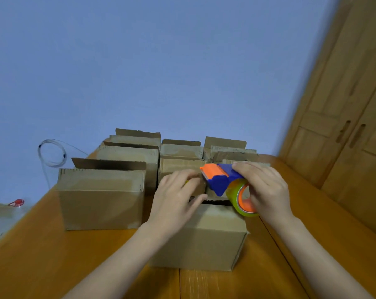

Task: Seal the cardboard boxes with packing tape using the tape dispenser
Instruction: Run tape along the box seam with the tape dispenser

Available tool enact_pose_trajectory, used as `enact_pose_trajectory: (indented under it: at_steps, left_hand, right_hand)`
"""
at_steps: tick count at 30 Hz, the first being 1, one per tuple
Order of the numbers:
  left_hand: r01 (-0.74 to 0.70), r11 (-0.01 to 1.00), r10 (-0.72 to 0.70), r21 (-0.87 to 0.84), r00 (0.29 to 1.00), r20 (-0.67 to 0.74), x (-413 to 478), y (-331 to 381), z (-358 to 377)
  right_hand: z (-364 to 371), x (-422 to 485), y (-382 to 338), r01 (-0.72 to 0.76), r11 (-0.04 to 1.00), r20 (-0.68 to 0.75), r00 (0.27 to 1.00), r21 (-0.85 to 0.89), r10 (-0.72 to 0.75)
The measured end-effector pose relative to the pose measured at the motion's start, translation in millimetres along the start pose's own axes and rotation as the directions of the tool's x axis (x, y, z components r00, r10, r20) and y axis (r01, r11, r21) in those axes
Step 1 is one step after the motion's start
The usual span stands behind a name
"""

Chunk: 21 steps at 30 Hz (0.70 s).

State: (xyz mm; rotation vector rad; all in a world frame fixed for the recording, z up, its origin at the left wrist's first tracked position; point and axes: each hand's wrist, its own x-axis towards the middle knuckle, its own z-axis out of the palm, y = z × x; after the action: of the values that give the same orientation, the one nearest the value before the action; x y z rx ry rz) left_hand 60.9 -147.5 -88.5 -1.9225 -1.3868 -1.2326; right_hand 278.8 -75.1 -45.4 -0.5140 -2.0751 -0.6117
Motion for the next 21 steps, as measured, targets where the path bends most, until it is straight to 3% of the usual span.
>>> enact_pose_trajectory:
  at_steps: [7, 15, 21]
  left_hand:
    - [-0.136, 0.984, 0.161, 0.116, 0.955, -0.248, 12.7, 2.6, -1.8]
    - [-0.353, 0.894, 0.417, 0.274, 0.881, -0.224, 25.6, -11.4, -7.4]
    - [-0.449, 0.833, 0.513, 0.323, 0.846, -0.144, 36.4, -27.9, -11.5]
  right_hand:
    - [-4.5, 8.0, -3.2, 0.004, 1.000, 0.005, 1.000, 0.013, -0.004]
    - [-8.7, 9.9, 6.1, 0.059, 0.990, 0.153, 0.987, -0.124, -0.040]
    - [-19.7, 14.3, 7.3, 0.134, 0.985, 0.218, 0.970, -0.113, -0.107]
